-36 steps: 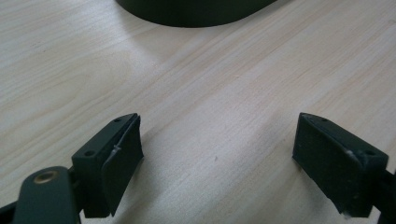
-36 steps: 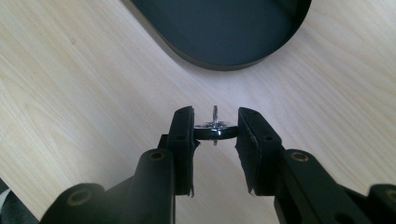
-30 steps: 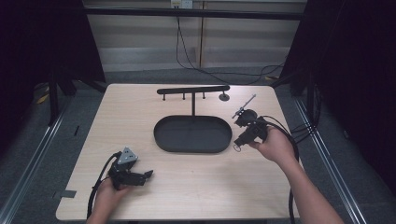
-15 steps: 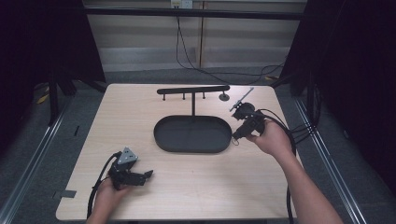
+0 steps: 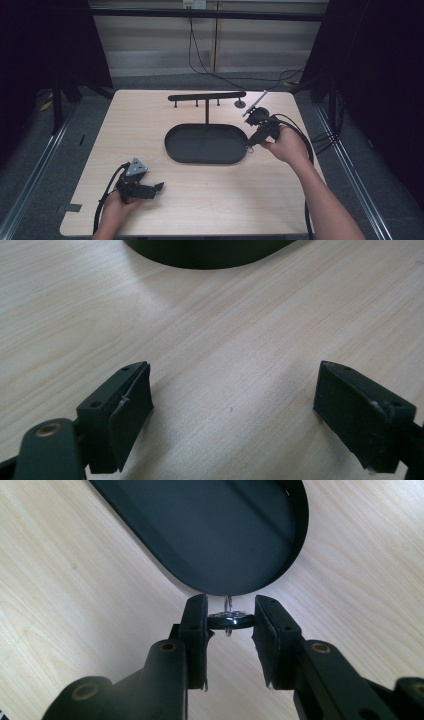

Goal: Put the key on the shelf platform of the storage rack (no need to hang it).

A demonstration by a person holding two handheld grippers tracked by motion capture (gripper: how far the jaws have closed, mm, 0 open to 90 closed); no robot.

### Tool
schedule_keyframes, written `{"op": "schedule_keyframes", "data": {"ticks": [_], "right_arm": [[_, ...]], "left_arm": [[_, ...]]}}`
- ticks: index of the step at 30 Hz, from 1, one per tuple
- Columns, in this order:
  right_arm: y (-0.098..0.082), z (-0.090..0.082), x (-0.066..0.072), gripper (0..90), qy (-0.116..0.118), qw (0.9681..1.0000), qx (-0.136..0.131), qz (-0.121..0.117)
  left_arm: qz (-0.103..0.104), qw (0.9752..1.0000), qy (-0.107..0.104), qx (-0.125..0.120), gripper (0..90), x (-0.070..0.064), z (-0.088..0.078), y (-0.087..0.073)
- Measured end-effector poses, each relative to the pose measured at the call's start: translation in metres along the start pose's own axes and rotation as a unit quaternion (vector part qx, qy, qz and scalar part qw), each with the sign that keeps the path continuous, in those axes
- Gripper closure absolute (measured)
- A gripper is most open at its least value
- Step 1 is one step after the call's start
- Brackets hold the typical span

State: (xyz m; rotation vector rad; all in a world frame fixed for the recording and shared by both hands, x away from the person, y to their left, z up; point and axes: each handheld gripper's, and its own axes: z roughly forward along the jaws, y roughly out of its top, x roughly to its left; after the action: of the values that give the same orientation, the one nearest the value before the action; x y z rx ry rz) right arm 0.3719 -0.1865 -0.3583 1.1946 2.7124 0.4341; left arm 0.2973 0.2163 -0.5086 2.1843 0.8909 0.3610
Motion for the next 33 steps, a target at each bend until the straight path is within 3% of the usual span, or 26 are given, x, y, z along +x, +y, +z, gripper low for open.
{"op": "schedule_keyframes", "data": {"ticks": [18,33], "right_arm": [[0.007,0.006,-0.006,67.5,0.000,0.9999,-0.008,0.010],[0.022,0.016,0.002,67.6,-0.013,0.9998,-0.011,0.004]], "left_arm": [[0.000,1.0000,0.000,0.000,15.2,0.000,0.000,0.000],[0.000,1.0000,0.000,0.000,15.1,0.000,0.000,0.000]]}}
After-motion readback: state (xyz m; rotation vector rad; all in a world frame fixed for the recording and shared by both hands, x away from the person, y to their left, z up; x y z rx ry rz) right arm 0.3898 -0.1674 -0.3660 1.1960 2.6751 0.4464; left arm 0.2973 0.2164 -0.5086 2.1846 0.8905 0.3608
